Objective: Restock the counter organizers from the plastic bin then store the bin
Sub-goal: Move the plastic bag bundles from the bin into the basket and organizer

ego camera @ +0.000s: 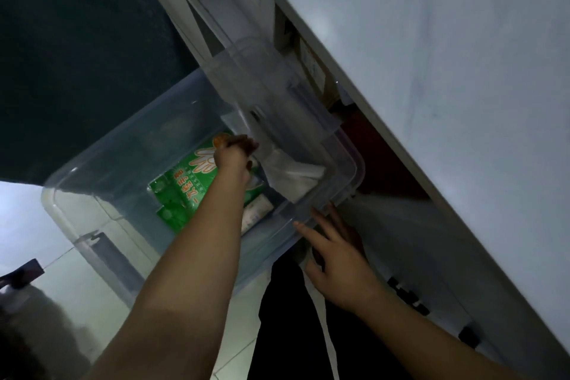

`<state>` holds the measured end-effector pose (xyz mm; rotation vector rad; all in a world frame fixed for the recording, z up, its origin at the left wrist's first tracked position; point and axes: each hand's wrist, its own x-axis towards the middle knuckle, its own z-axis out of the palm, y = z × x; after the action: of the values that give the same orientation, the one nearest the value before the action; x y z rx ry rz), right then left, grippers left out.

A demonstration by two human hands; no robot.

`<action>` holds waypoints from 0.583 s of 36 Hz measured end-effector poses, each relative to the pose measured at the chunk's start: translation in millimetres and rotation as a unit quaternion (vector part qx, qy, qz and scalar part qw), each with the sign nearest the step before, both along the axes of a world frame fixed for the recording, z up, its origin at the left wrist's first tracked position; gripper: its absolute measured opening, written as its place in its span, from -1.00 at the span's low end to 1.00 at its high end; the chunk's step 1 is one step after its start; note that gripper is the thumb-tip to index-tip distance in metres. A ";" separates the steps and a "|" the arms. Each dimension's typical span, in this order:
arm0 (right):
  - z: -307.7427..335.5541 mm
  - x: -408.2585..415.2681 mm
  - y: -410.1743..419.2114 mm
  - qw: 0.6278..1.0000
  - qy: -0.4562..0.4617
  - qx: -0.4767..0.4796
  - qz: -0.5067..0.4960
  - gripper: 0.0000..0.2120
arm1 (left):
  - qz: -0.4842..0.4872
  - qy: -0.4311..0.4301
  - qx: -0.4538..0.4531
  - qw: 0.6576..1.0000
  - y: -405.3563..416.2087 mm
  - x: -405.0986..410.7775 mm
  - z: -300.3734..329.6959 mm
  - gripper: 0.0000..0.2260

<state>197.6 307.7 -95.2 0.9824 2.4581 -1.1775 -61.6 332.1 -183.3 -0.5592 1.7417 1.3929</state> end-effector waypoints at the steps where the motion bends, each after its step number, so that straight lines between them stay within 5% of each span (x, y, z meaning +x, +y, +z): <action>1: 4.0 -2.4 1.8 1.000 -0.008 -0.005 0.007 -0.41 | 0.005 -0.028 0.016 0.999 -7.8 1.8 10.6 -0.78; 7: 20.1 -14.5 10.8 0.997 -0.056 -0.043 0.021 -0.40 | -0.062 -0.039 0.010 0.997 -49.4 9.8 51.6 -0.81; 13: 9.2 -4.7 3.7 0.998 -0.046 -0.009 0.045 -0.33 | -0.140 -0.135 -0.038 0.980 -53.9 25.8 23.7 -0.97; 17: -6.1 8.4 0.0 0.998 -0.007 0.021 0.051 -0.32 | -0.119 -0.168 -0.032 0.978 -36.2 34.8 -15.9 -0.68; 21: -20.7 21.0 -8.3 0.997 0.023 0.061 0.046 -0.29 | -0.103 -0.164 -0.026 0.981 -11.3 36.8 -49.3 -0.75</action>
<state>218.6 299.4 -115.9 0.8711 2.6080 -1.0431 -24.9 320.8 -232.6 -0.5824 1.5234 1.0482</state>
